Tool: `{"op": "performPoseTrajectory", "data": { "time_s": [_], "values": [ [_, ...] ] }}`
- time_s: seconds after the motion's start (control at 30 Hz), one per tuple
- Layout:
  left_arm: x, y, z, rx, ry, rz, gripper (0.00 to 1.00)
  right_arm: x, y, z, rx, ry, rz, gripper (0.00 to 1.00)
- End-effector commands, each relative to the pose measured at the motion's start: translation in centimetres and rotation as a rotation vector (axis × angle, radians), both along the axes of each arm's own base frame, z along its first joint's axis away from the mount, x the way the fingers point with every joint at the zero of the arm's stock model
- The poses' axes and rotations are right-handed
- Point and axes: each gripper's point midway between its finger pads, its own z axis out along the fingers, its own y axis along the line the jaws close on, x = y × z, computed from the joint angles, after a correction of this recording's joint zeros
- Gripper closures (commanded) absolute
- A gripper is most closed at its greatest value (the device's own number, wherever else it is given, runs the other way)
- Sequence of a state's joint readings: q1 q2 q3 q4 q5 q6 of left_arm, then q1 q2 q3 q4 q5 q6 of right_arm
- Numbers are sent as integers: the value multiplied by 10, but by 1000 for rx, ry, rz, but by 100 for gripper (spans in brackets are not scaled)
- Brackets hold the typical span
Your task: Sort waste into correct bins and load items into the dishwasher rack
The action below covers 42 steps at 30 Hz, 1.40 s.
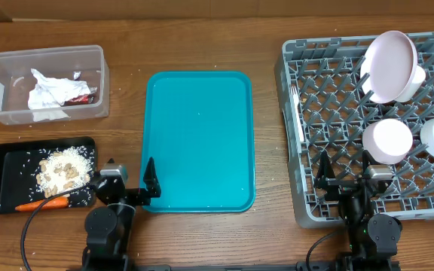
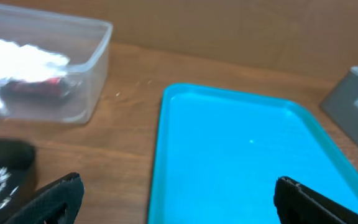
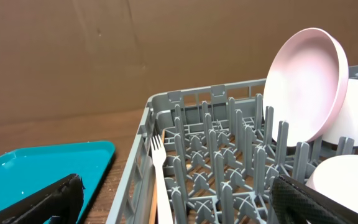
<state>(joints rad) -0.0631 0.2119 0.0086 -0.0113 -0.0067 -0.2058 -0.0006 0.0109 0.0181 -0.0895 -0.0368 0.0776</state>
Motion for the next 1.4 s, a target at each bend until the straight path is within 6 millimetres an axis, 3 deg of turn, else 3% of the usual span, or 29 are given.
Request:
{"op": "performPoseTrajectory", "data": {
  "time_s": [0.0, 0.3, 1.37],
  "values": [
    [-4, 8, 2, 12, -16, 25, 0, 0, -3, -1, 4, -5, -16, 0],
    [-8, 31, 31, 14, -142, 116, 0, 0, -3, -1, 4, -5, -16, 0],
    [-8, 31, 30, 14, -138, 117, 0, 0, -3, -1, 3, -5, -16, 0]
  ]
}}
